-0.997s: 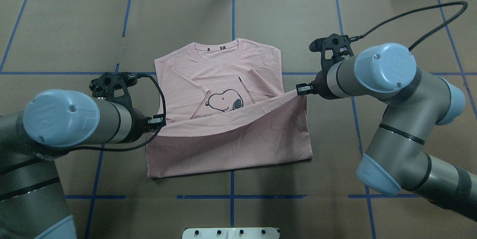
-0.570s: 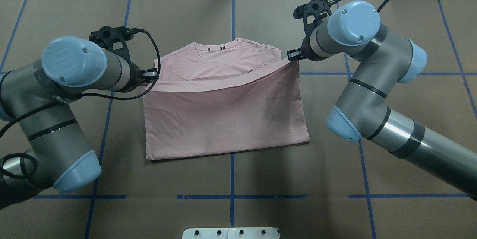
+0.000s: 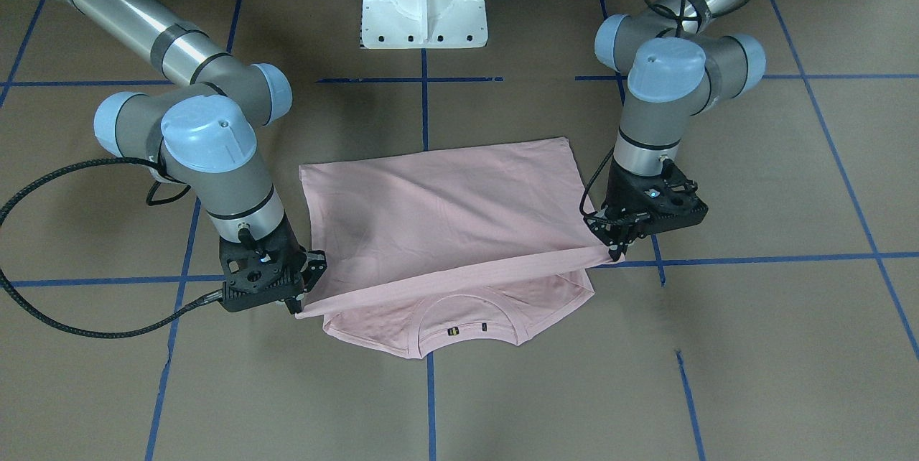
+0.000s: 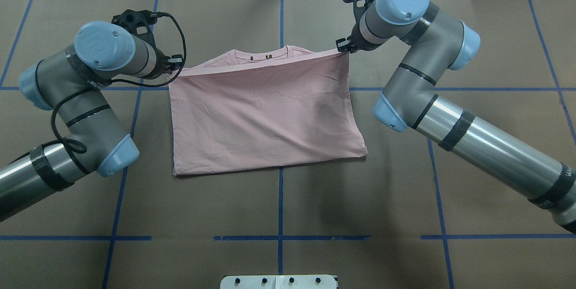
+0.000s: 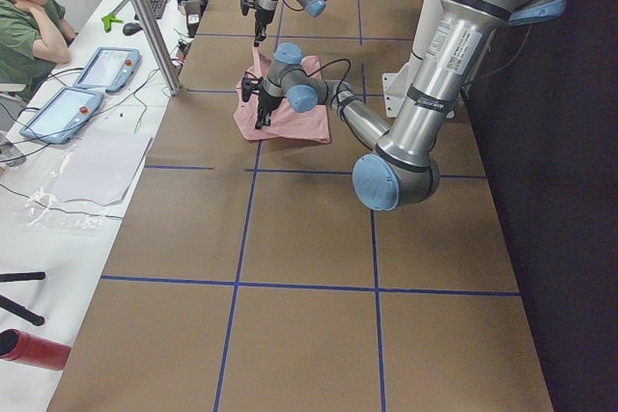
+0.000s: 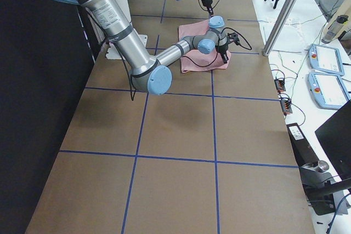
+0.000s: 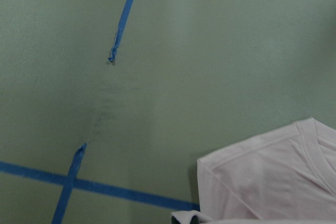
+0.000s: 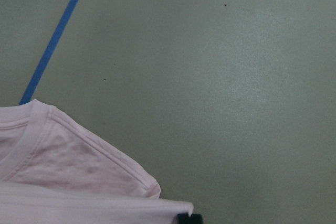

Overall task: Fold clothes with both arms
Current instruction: 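Lay the hem down near the collar and open both grippers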

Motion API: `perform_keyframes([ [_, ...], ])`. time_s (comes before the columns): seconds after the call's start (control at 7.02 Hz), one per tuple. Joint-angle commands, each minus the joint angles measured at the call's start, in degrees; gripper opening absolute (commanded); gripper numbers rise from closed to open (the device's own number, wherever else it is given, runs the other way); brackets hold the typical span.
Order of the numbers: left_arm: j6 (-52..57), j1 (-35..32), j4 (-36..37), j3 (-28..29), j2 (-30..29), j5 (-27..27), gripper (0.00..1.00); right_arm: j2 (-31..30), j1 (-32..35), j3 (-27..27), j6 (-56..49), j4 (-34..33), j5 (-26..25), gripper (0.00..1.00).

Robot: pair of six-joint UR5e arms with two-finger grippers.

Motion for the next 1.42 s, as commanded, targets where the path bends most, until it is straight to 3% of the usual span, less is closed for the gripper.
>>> perform_keyframes([
  [0.0,-0.13,-0.52,-3.93,4.9,-0.69,0.1,0.0,1.04,0.1,-2.68,0.09,0.14,0.01,0.0],
  [0.57,-0.04,-1.58,-3.85,5.78,-2.18,0.01,0.0,4.99,0.1,-7.16,0.27,0.14,0.0,0.0],
  [1.14,-0.48,-1.4,-3.94,5.7,-2.98,-0.08,0.0,5.7,0.1,-7.17,0.35,0.23,0.0,0.0],
  [1.28,-0.48,-1.4,-3.94,5.78,-2.98,0.01,0.73,5.26,-0.07,-7.17,0.09,0.31,0.0,0.99],
])
